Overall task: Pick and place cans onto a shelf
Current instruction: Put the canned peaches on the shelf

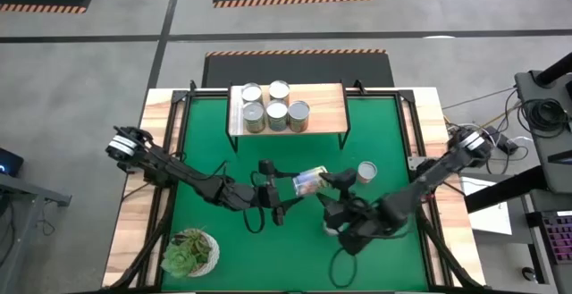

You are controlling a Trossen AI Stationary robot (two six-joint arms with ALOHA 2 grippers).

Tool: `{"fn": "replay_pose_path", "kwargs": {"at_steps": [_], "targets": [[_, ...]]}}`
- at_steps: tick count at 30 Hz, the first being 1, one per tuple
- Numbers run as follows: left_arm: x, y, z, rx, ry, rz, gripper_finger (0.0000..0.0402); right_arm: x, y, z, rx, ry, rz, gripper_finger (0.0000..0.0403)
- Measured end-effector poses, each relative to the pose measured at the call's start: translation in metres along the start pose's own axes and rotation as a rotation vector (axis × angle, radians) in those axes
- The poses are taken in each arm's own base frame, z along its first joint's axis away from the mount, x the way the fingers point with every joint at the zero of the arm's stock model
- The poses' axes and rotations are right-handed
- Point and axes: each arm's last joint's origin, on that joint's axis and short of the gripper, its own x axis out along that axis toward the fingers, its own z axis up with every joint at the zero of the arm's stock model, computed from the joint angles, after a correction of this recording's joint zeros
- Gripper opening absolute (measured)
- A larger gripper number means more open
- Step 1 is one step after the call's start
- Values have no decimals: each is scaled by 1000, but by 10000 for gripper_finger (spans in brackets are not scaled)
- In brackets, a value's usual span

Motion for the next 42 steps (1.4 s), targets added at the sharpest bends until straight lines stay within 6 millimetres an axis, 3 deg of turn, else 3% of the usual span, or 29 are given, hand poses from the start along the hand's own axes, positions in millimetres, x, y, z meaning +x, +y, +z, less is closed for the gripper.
{"fn": "replay_pose_path", "kwargs": {"at_steps": [6,11,16,24,31,36,42], "targets": [[-23,10,3,-62,-262,-43,301,-37,-39,-5,163,-110,52,354],[-40,12,1,-9,-388,-10,300,-55,-69,-16,423,-175,79,352],[-54,12,10,90,-509,58,300,-53,-66,-33,637,-249,99,352],[-56,12,32,181,-578,128,300,-25,-35,-44,902,-669,181,352],[-56,11,42,185,-598,139,300,17,-24,-60,1040,-936,218,352],[-54,10,46,157,-608,140,300,46,-26,-56,1103,-1111,346,352],[-48,5,44,159,-598,134,300,61,-30,-37,1039,-1259,428,352]]}}
